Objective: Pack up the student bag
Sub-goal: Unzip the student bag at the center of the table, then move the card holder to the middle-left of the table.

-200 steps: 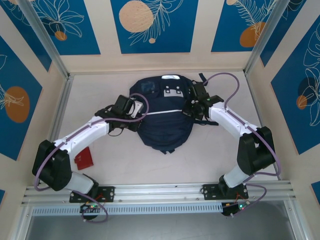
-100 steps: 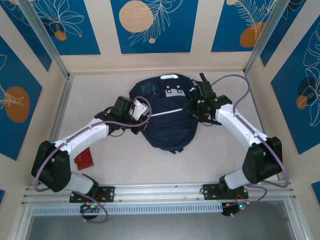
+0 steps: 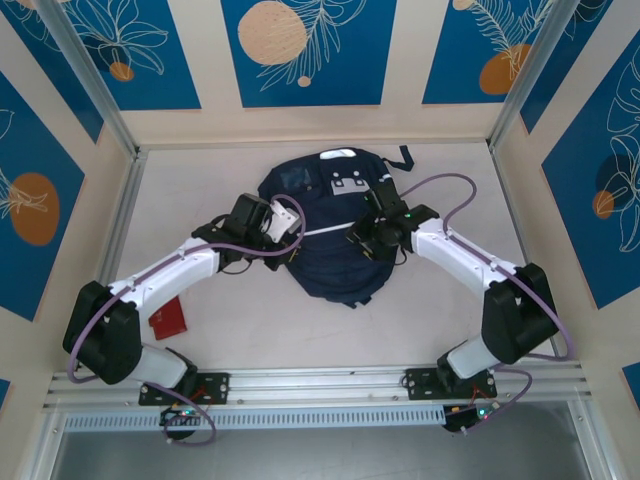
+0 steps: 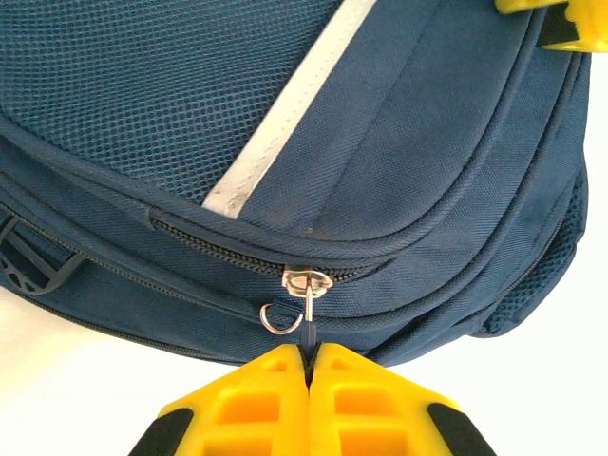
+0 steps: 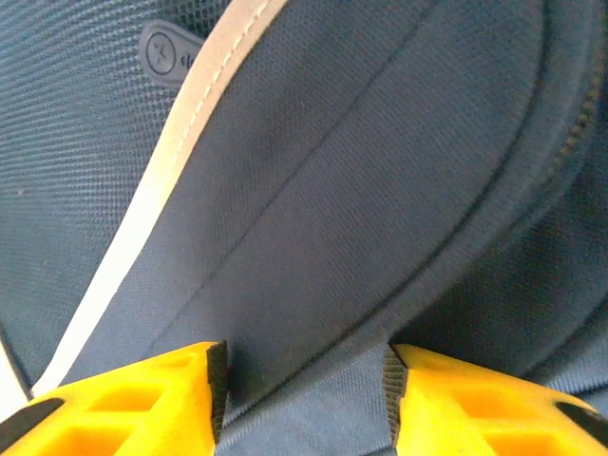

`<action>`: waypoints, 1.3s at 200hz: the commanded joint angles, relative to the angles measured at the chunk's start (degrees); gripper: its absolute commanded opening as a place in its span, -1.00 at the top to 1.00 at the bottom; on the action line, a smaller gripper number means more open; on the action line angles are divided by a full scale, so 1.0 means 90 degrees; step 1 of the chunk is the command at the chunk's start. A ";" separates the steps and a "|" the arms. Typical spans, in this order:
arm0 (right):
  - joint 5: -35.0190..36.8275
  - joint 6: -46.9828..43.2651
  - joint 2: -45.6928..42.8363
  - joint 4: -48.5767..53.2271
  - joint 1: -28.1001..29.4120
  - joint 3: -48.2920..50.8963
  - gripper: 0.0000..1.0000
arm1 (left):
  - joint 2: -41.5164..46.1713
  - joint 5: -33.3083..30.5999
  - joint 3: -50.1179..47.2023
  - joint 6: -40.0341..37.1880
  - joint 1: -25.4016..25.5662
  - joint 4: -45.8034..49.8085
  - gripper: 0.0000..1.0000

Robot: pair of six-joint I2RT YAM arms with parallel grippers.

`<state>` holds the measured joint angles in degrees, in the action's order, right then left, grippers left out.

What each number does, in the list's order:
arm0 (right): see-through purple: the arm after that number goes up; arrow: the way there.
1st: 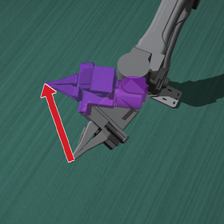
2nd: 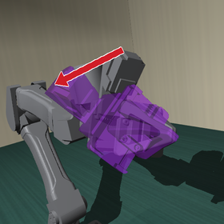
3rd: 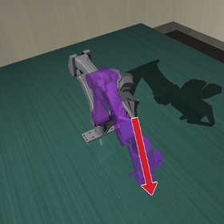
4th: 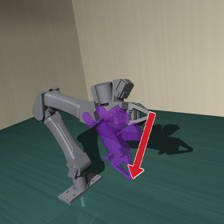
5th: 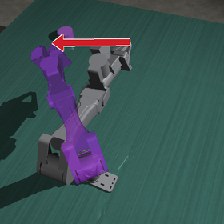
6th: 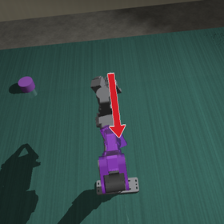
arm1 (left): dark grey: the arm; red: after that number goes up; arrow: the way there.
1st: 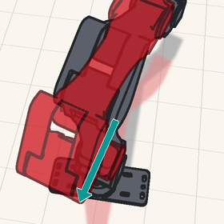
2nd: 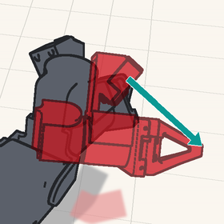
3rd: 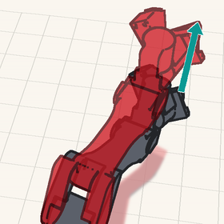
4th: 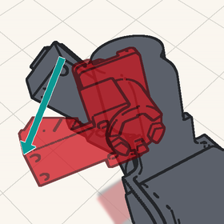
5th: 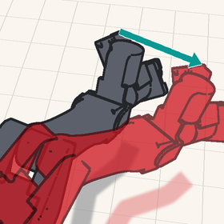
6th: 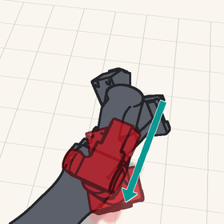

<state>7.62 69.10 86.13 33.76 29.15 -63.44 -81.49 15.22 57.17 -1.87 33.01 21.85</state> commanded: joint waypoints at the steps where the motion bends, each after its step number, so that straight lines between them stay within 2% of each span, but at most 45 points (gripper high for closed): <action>1: 0.0279 0.0110 0.0155 0.0088 0.0034 -0.0249 0.29 | -0.0073 -0.0530 0.0243 0.0054 0.0043 0.0040 1.00; 15: 0.0534 0.0042 0.0236 0.0395 0.0009 -0.0362 0.55 | -0.0137 -0.0971 0.0310 0.0113 0.0043 0.0190 1.00; 37: 0.0791 -0.0087 0.0364 0.0731 -0.0071 -0.0482 0.74 | -0.0403 -0.1896 0.0516 0.0305 0.0014 0.0501 1.00; 65: 0.0686 -0.0223 0.0348 0.0571 -0.0075 -0.0440 0.76 | -0.0803 -0.2461 0.0813 0.0697 -0.0080 0.0578 1.00; 78: 0.0527 -0.0304 0.0338 0.0410 -0.0054 -0.0424 0.73 | -0.0976 -0.2528 0.1015 0.0887 -0.0144 0.0589 0.91; 87: 0.0404 -0.0369 0.0316 0.0315 -0.0043 -0.0427 0.67 | -0.1050 -0.2597 0.1131 0.1030 -0.0190 0.0636 0.77; 96: 0.0318 -0.0446 0.0277 0.0240 -0.0035 -0.0437 0.55 | -0.1081 -0.2751 0.1209 0.1242 -0.0221 0.0742 0.51; 121: 0.0252 -0.0640 -0.0039 0.0094 -0.0007 -0.0353 -0.01 | -0.0828 -0.3305 0.1122 0.1873 -0.0339 0.1121 -0.09; 140: 0.0218 -0.0870 -0.0344 -0.0032 -0.0001 -0.0231 -0.25 | -0.0362 -0.3701 0.0760 0.2409 -0.0504 0.1318 -0.46; 157: 0.0236 -0.1069 -0.0474 0.0042 -0.0015 -0.0232 -0.42 | 0.0041 -0.4064 0.0379 0.2935 -0.0777 0.1580 -0.67; 175: 0.0243 -0.1240 -0.0510 0.0076 -0.0021 -0.0236 -0.55 | 0.0410 -0.4326 -0.0130 0.3522 -0.1185 0.1760 -0.81; 205: 0.0218 -0.1393 -0.0464 0.0087 -0.0025 -0.0246 -0.68 | 0.0725 -0.4233 -0.0877 0.4504 -0.2125 0.2214 -0.85; 225: 0.0156 -0.1521 -0.0445 0.0034 -0.0035 -0.0267 -0.74 | 0.0849 -0.3991 -0.1301 0.4733 -0.2591 0.2334 -0.87; 260: 0.0024 -0.1787 -0.0263 0.0146 -0.0041 -0.0629 -0.75 | 0.1052 -0.4152 -0.1804 0.4913 -0.3056 0.2223 -0.91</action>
<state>9.43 55.81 82.48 34.00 29.12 -66.17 -74.00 -21.10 42.59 38.63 7.92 40.49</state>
